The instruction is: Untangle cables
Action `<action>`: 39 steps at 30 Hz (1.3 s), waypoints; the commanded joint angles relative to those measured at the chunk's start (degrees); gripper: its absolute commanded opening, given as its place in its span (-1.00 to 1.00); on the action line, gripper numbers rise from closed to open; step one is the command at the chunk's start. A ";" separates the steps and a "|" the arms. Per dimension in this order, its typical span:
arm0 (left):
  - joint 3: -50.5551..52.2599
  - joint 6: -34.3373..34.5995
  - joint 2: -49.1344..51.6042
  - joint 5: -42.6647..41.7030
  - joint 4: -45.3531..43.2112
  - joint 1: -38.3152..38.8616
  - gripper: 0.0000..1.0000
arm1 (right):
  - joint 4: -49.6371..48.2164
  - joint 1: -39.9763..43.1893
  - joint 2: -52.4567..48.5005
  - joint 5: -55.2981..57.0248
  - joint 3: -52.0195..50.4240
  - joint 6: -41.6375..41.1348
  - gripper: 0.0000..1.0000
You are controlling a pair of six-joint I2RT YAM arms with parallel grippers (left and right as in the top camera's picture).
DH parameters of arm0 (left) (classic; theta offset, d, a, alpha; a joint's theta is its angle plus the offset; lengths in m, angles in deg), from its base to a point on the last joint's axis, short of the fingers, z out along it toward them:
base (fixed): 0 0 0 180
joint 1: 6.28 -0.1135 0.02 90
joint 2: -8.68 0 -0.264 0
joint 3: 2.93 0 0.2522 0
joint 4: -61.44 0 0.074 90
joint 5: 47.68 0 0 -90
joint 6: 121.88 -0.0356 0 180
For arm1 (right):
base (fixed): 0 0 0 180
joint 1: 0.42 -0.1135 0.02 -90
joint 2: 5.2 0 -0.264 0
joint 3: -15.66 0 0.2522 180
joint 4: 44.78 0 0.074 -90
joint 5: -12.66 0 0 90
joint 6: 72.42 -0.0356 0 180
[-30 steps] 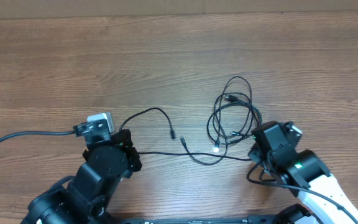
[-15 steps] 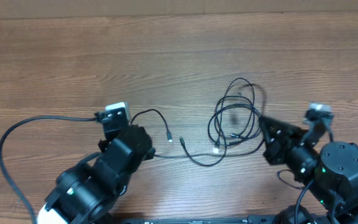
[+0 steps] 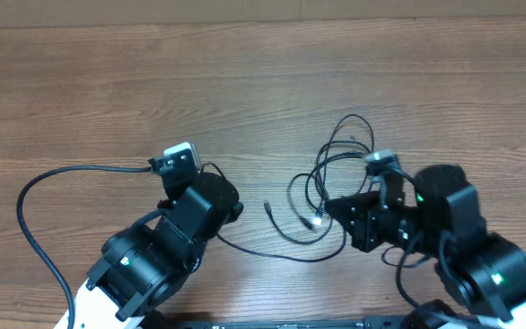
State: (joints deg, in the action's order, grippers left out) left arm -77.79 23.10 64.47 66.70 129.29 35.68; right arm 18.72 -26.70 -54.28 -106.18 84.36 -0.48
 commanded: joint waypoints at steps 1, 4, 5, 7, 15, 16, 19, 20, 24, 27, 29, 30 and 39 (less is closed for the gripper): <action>0.00 3.78 -0.02 -4.07 -1.01 -0.31 -0.92 | -0.74 -0.22 -3.37 -6.56 -0.24 4.68 -0.92; 0.00 3.87 -0.02 -7.02 -1.77 -0.31 -0.91 | -3.13 -1.40 -6.49 -9.49 -0.24 4.68 -0.92; 0.00 4.20 -0.02 -7.63 -2.01 -0.31 -0.92 | -4.61 -2.10 -7.67 -10.75 -0.24 4.68 -0.92; 0.00 6.60 -0.02 -8.39 -2.19 -0.31 -0.92 | -7.69 -3.56 -9.66 -13.16 -0.24 4.66 -0.92; 0.00 20.63 -0.02 -9.07 -1.75 -0.31 -0.89 | -15.21 -8.59 -14.95 -15.41 -0.24 4.37 -0.92; 0.00 22.69 -0.02 -9.66 -1.62 -0.31 -0.86 | -15.80 -8.98 -15.39 -15.43 -0.24 4.35 -0.92; 0.00 27.12 -0.02 -11.37 -1.57 -0.31 -0.89 | -17.31 -9.81 -16.37 -15.41 -0.24 3.91 -0.92; 0.00 28.37 -0.02 -11.63 -1.57 -0.31 -0.92 | -17.92 -9.97 -16.65 -15.37 -0.24 3.26 -0.92; 0.00 30.86 0.04 -12.66 -1.57 -0.31 -0.92 | -20.33 -9.99 -17.73 -15.43 -0.24 0.59 -0.92; 0.00 31.50 0.35 -13.53 -1.60 -0.31 -0.91 | -22.03 -9.99 -18.25 -15.43 -0.24 -2.54 -0.92; 0.00 32.59 0.79 -13.55 -1.57 -0.31 -0.92 | -22.67 -9.99 -18.58 -15.45 -0.24 -5.07 -0.92; 0.00 32.59 1.03 -13.53 -1.62 -0.31 -0.91 | -22.67 -9.99 -18.73 -15.43 -0.24 -6.27 -0.92; 0.00 37.03 5.09 -15.02 -1.62 -0.31 -0.91 | -22.49 -10.03 -19.04 -21.03 -0.24 -7.69 -0.87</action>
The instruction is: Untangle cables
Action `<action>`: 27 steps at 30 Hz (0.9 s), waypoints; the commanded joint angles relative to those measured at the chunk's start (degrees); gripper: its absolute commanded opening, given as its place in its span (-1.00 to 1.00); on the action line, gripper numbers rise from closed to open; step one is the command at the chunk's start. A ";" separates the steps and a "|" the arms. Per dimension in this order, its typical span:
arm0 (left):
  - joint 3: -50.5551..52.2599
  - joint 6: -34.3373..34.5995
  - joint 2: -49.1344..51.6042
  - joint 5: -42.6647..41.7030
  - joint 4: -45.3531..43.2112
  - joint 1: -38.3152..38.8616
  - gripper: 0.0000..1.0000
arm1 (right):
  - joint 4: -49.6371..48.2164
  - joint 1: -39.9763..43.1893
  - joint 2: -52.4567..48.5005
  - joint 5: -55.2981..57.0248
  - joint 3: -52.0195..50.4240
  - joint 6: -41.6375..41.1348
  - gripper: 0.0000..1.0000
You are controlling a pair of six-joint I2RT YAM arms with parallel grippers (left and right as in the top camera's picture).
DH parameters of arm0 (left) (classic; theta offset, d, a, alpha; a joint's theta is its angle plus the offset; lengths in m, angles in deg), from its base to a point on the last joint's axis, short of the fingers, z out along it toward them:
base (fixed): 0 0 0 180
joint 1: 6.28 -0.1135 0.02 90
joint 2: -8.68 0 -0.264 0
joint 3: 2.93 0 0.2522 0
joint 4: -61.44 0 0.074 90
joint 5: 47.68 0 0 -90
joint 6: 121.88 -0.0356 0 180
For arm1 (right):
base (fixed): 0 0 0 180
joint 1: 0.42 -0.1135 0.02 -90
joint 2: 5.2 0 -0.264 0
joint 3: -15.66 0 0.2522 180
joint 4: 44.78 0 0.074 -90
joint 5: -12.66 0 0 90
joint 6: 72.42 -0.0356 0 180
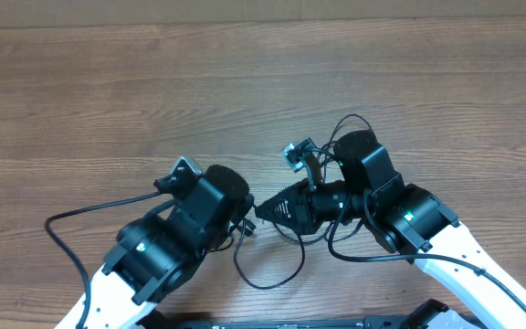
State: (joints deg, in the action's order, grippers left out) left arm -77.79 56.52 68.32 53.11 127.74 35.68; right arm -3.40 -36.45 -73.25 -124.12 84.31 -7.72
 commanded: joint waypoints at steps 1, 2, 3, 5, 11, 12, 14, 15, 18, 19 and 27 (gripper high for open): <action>0.00 4.66 1.75 -1.70 -0.09 -0.31 -0.90 | -0.28 -0.28 -0.07 -3.08 -0.20 -0.48 -0.86; 0.00 5.62 2.21 -1.86 -0.09 -0.31 -0.89 | -0.11 -0.28 -0.07 -3.08 -0.20 -0.46 -0.85; 0.00 6.34 2.54 -1.84 -0.11 -0.31 -0.86 | -0.04 -0.28 -0.07 -3.06 -0.20 -0.46 -0.85; 0.00 7.69 3.06 -1.84 -0.09 -0.31 -0.83 | 0.13 -0.28 -0.07 -3.06 -0.20 -0.46 -0.84; 0.00 11.45 3.23 -1.90 -0.13 -0.33 -0.88 | 0.59 -0.28 -0.07 -1.97 -0.20 -0.42 -0.66; 0.00 11.58 3.23 -1.90 -0.13 -0.33 -0.90 | 1.01 -0.28 -0.07 -0.96 -0.20 -0.42 -0.60; 0.00 11.56 3.23 -1.90 -0.11 -0.33 -0.91 | 1.90 -0.28 -0.09 0.74 -0.20 -0.42 -0.56; 0.00 11.56 3.23 -1.90 -0.11 -0.33 -0.90 | 2.29 -0.28 -0.09 1.14 -0.20 -0.42 -0.56; 0.00 11.56 3.23 -1.88 -0.13 -0.33 -0.90 | 2.47 -0.28 -0.13 1.14 -0.20 -0.39 -0.55; 0.00 11.65 3.23 -1.88 -0.15 -0.33 -0.90 | 2.47 -0.28 -0.13 1.14 -0.20 -0.35 -0.55; 0.00 12.52 3.26 -1.86 -0.63 -0.33 -0.86 | 2.69 -0.28 -0.13 3.23 -0.20 0.00 -0.48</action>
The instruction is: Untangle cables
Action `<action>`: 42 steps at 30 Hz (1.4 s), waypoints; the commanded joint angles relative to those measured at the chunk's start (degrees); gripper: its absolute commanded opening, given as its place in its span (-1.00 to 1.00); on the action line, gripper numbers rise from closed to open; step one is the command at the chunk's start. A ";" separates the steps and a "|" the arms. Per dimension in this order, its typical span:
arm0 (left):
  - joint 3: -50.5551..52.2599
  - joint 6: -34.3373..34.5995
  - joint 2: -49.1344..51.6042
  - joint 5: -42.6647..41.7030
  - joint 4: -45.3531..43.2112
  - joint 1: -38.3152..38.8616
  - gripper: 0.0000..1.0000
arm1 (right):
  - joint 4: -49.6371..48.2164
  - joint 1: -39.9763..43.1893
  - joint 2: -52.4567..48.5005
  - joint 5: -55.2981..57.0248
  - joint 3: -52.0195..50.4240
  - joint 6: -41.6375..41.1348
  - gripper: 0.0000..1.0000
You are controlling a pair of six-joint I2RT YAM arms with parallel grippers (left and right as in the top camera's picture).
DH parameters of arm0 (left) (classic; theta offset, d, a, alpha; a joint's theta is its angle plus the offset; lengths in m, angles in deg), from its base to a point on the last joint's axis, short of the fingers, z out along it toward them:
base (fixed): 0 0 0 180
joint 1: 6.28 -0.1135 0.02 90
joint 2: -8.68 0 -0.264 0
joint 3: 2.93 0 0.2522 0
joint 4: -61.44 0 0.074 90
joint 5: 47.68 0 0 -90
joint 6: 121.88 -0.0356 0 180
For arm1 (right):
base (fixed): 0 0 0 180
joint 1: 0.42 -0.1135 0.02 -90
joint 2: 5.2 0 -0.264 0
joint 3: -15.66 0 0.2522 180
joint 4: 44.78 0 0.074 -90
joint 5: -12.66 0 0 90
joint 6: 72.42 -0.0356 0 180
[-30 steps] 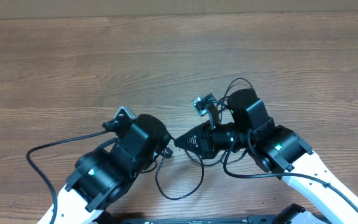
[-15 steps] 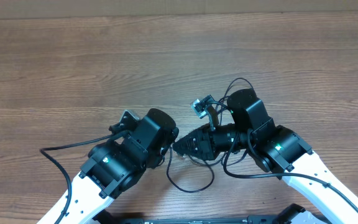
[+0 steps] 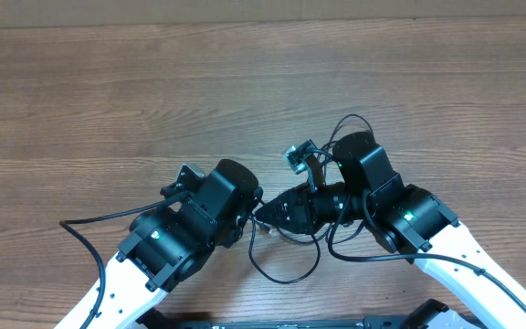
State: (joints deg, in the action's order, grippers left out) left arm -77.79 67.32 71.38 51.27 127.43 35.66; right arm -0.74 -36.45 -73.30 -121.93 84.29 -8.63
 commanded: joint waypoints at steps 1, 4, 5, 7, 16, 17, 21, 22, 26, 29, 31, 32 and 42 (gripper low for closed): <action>0.00 2.05 0.20 -0.04 -0.35 -0.31 -0.85 | 0.04 -0.31 -0.09 1.05 -0.17 0.92 -0.48; 0.00 3.50 0.20 0.02 -0.50 -0.31 -0.81 | 0.04 -0.31 -0.09 1.05 -0.17 0.92 -0.48; 0.00 4.28 0.20 0.13 -0.61 -0.31 -0.80 | 0.09 -0.31 -0.09 1.03 -0.17 0.92 -0.47; 0.00 5.53 0.20 0.22 -0.76 -0.31 -0.80 | 0.26 -0.37 -0.09 1.03 -0.17 0.90 -0.47; 0.00 7.61 0.20 0.17 -2.67 -0.31 -0.91 | 0.26 -2.95 -0.09 2.43 -0.17 0.87 -0.46; 0.00 7.78 0.20 0.17 -2.69 -0.31 -0.92 | 0.26 -2.97 -0.09 2.95 -0.17 0.87 -0.46; 0.00 7.76 0.20 0.13 -2.78 -0.31 -0.92 | 0.24 -2.97 -0.09 4.09 -0.17 0.66 -0.47; 0.00 7.76 0.20 0.00 -2.78 -0.31 -0.92 | 0.24 -2.97 -0.09 4.09 -0.17 0.66 -0.47; 0.00 7.78 0.20 -0.07 -2.86 -0.31 -0.92 | 0.24 -2.97 -0.09 4.07 -0.17 0.68 -0.49; 0.00 7.76 0.20 -0.07 -3.23 -0.31 -0.91 | 0.24 -2.97 -0.09 4.07 -0.17 0.68 -0.49; 0.00 7.76 0.20 -0.07 -3.39 -0.31 -0.92 | 0.24 -2.97 -0.13 4.09 -0.17 0.70 -0.66; 0.00 7.76 0.20 -0.07 -3.41 -0.28 -0.92 | 0.22 -2.97 -0.20 4.09 -0.17 0.70 -0.73; 0.00 6.62 0.20 0.50 -1.29 -0.31 -0.31 | 0.22 -2.97 -0.35 7.39 -0.17 0.72 -0.92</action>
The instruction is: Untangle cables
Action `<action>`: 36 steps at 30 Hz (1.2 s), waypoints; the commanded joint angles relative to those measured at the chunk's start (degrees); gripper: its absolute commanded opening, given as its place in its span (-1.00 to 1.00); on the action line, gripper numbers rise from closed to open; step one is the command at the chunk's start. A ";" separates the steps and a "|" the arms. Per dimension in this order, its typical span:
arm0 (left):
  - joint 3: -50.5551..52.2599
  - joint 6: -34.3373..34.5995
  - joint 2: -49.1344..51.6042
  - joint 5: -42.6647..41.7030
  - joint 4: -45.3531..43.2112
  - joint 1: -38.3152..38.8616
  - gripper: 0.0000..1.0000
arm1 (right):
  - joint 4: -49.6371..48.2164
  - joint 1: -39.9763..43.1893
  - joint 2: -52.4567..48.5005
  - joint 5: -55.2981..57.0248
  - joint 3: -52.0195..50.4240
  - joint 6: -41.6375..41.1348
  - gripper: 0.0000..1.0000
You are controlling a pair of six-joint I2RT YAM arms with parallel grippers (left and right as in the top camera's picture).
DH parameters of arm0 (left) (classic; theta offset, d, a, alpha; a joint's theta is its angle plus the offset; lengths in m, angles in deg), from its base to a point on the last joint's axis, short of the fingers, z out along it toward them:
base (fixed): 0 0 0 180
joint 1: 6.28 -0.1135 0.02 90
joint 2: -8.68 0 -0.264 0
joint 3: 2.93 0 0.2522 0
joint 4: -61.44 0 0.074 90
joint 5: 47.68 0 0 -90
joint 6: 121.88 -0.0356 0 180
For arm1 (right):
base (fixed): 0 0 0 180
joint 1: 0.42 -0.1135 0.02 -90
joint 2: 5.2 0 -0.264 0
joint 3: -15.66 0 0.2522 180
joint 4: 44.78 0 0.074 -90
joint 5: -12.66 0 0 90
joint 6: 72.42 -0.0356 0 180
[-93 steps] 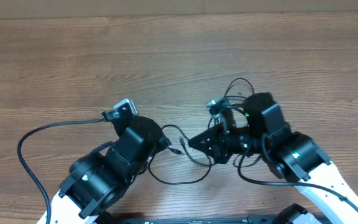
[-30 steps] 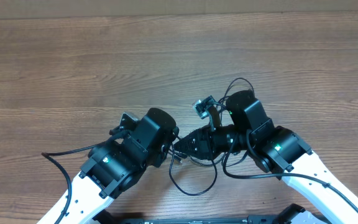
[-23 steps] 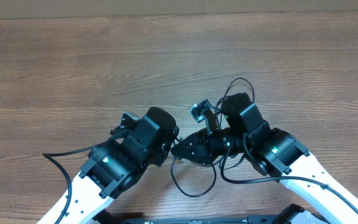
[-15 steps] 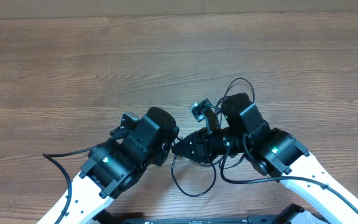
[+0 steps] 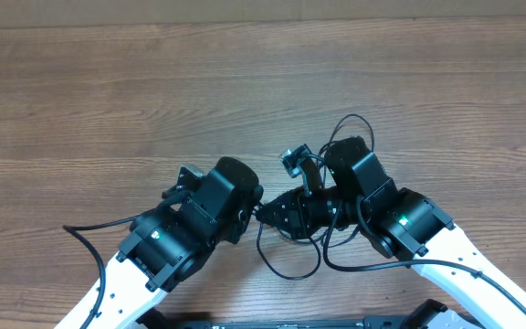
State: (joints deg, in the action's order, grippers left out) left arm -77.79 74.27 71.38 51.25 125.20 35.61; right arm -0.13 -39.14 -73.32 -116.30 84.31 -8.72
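A thin black cable [image 5: 292, 272] lies on the wooden table [image 5: 108, 91]. One loop curves below the two grippers and more loops [image 5: 350, 122] show behind the right arm. My left gripper [image 5: 250, 217] and right gripper [image 5: 265, 216] meet tip to tip at the table's middle. The cable's lower loop starts right at the left gripper's tip, which looks shut on it. The right gripper's fingers taper to a point against the same spot, and their gap is hidden. Most of the tangle lies under the right arm.
A thicker black lead [image 5: 89, 239] trails from the left arm toward the left front. The right arm's own lead [image 5: 336, 260] loops beside its wrist. Both arm bodies crowd the front middle of the table.
The right arm has shifted slightly left and forward, its tip pressed closer to the left gripper. The cable loop below the grippers has moved a little to the right. The left arm has hardly moved.
The arms first stood apart, the cable tangle lying before the right gripper with one strand running to the left gripper. Then the right arm reached left over the tangle and the left arm moved right. Both tips have since stayed together at the middle, a loop hanging below.
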 commanded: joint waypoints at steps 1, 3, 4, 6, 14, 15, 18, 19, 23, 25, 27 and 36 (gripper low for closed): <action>0.00 -0.70 0.20 1.07 1.90 -0.26 0.07 | -0.37 -0.28 -0.33 2.36 -0.20 0.81 -0.92; 0.00 -0.76 0.20 2.45 4.39 -0.26 1.00 | -0.37 -0.28 -0.33 3.28 -0.20 0.83 -0.92; 0.00 -0.76 0.20 3.45 5.88 -0.26 0.99 | -0.37 -0.28 -0.33 3.61 -0.20 0.85 -0.92; 0.00 -0.76 0.20 4.85 8.61 -0.26 0.99 | -0.26 -0.28 -0.33 4.59 -0.20 1.01 -0.92; 0.00 -0.96 0.20 8.55 19.76 -0.26 0.99 | 4.72 -0.15 -0.17 12.00 -0.17 0.98 -0.92; 0.00 -0.96 0.22 9.68 21.68 -0.26 0.99 | 5.22 -0.15 0.04 12.70 -0.17 0.98 -0.92; 0.00 -0.94 0.28 12.92 28.48 -0.26 0.99 | 6.36 -0.15 1.51 16.24 -0.13 0.98 -0.92; 0.00 -0.94 0.31 13.14 30.67 -0.26 0.99 | 6.58 -0.15 2.40 17.64 -0.13 0.98 -0.92; 0.00 -0.94 0.31 13.09 35.54 -0.26 1.00 | 7.41 -0.15 6.97 22.88 -0.11 0.98 -0.92; 0.00 -0.94 0.31 13.09 35.52 -0.24 0.99 | 7.85 -0.15 9.14 25.73 -0.11 0.96 -0.92; 0.00 -0.94 0.31 13.07 35.43 -0.26 0.99 | 8.74 -0.15 11.78 29.73 -0.07 0.98 -0.92; 0.00 -0.94 0.31 13.07 35.43 -0.24 0.99 | 10.16 -0.15 24.48 52.15 -0.02 1.01 -0.92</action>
State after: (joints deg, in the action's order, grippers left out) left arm -77.79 74.07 71.38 62.57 160.50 35.61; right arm 11.22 -39.14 -52.68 -76.84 84.25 -8.09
